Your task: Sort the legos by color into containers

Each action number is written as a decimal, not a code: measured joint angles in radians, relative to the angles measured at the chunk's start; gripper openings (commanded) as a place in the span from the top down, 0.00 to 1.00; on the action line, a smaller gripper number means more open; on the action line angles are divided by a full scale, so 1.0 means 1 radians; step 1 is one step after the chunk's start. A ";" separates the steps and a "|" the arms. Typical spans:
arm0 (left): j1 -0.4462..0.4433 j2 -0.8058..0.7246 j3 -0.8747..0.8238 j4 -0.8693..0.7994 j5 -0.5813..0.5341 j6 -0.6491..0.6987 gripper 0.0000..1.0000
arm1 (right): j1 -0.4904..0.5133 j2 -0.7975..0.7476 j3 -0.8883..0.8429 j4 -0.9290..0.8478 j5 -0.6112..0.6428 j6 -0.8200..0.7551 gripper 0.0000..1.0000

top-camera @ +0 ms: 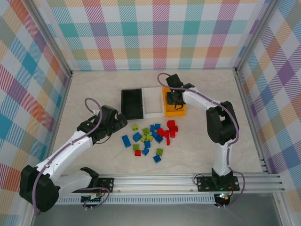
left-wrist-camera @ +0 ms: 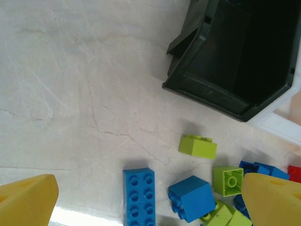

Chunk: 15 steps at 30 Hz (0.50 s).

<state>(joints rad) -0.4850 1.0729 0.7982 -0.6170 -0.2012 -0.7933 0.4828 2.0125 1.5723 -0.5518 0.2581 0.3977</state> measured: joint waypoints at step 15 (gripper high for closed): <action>-0.045 0.040 -0.032 0.021 0.035 0.021 0.24 | 0.006 -0.119 -0.083 0.035 -0.043 0.013 0.40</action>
<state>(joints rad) -0.5304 1.1126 0.7666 -0.5961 -0.1661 -0.7719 0.4889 1.8935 1.4895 -0.5163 0.2146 0.4107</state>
